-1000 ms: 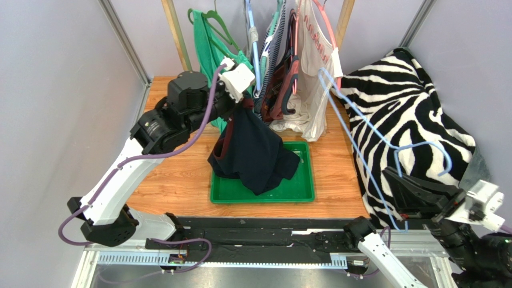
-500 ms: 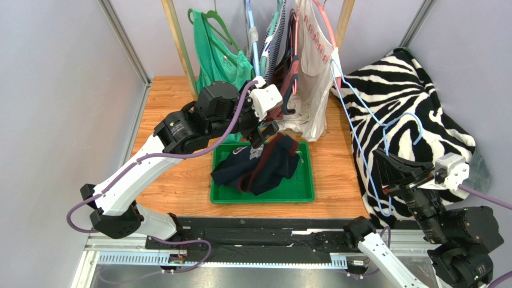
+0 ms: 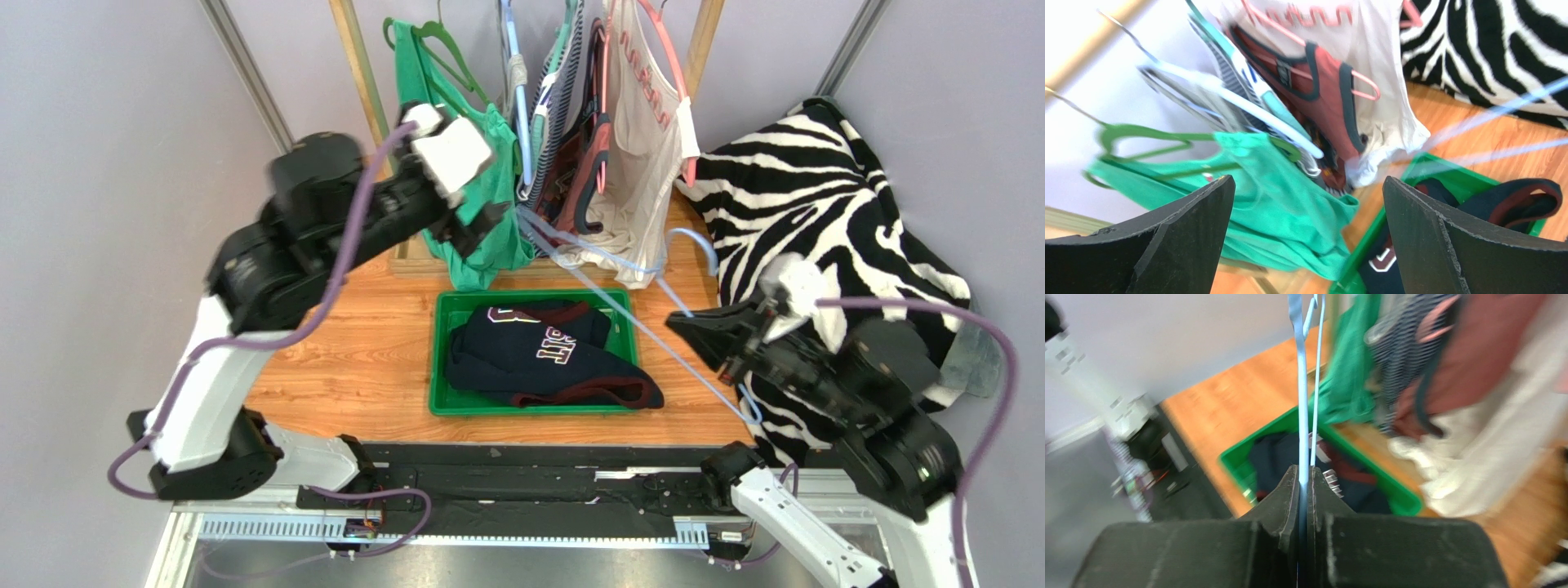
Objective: Remove the tank top from the hanger
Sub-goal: Place the hanger at the clothesline.
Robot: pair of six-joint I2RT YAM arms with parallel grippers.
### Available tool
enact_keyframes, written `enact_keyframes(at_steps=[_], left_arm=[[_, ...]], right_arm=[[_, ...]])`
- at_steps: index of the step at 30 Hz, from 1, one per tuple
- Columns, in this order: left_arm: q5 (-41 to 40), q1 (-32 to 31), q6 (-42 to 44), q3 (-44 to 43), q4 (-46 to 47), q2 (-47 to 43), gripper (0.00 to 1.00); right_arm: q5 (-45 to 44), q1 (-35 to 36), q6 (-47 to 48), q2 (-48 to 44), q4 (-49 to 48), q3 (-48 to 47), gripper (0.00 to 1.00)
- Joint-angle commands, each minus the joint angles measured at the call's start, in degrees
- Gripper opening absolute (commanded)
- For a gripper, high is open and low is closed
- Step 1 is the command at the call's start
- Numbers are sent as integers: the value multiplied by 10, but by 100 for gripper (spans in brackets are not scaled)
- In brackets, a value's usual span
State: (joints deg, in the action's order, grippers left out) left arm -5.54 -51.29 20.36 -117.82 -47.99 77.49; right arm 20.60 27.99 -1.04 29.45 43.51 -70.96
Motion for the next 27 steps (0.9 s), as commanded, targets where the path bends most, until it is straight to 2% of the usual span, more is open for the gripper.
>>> enact_keyframes(at_steps=[1, 4, 10, 16, 19, 22, 25, 26, 27], left_arm=[[140, 2, 71, -29, -104, -83, 99], [219, 2, 101, -9, -186, -115, 99], [293, 22, 108, 67, -233, -142, 99], [373, 22, 118, 127, -278, -127, 98], [378, 22, 120, 123, -292, -111, 95], [403, 22, 119, 113, -312, -103, 92], [426, 22, 120, 112, -339, -99, 83], [431, 22, 123, 114, -344, -98, 75], [437, 22, 123, 116, -348, -98, 72]], right_arm=[[212, 2, 9, 81, 18, -8, 0], [260, 2, 35, 111, 9, -6, 0], [305, 10, 75, 141, -18, 0, 0], [295, 57, 106, 191, -28, -16, 0], [260, 110, 131, 218, -14, -32, 0], [243, 125, 139, 232, -10, -44, 0], [238, 125, 142, 230, -16, -52, 0], [236, 126, 143, 228, -17, -53, 0], [233, 126, 146, 228, -17, -56, 0]])
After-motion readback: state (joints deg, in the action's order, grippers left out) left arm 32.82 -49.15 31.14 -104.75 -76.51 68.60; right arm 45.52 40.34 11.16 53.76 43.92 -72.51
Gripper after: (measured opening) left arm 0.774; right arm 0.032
